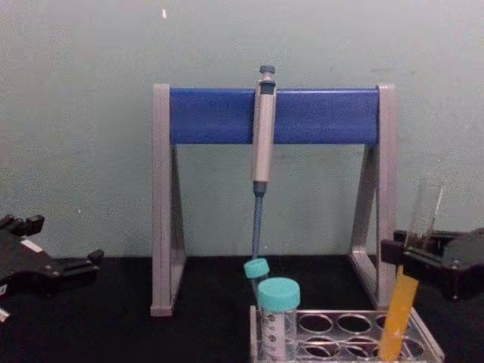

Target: Pick up the test tube from the test tube rack, shake it, then place it back into the test tube rack.

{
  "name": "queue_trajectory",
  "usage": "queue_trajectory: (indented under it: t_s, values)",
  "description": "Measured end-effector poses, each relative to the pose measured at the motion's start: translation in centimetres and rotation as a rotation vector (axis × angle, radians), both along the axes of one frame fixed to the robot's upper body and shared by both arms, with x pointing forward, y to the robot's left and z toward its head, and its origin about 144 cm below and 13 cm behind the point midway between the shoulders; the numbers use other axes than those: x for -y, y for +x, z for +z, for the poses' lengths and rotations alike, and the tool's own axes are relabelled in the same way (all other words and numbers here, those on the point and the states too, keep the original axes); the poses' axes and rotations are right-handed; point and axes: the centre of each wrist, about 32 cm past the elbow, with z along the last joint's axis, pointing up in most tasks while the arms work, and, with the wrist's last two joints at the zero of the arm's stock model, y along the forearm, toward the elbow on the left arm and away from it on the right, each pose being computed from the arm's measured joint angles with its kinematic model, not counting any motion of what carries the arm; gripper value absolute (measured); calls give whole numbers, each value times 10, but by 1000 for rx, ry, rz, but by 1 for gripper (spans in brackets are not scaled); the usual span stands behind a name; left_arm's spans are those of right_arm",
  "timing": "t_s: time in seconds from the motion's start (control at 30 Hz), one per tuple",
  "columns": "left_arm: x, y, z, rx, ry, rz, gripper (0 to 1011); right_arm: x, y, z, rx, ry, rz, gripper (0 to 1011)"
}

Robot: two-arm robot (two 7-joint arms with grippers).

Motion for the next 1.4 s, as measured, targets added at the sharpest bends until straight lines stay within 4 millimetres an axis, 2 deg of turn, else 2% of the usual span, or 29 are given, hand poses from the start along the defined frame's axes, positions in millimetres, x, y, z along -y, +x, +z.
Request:
queue_trajectory:
  t_s: [1.4]
  values:
    - [0, 0, 0, 0, 0, 0, 1001, -2, 4, -11, -44, -23, -5, 230]
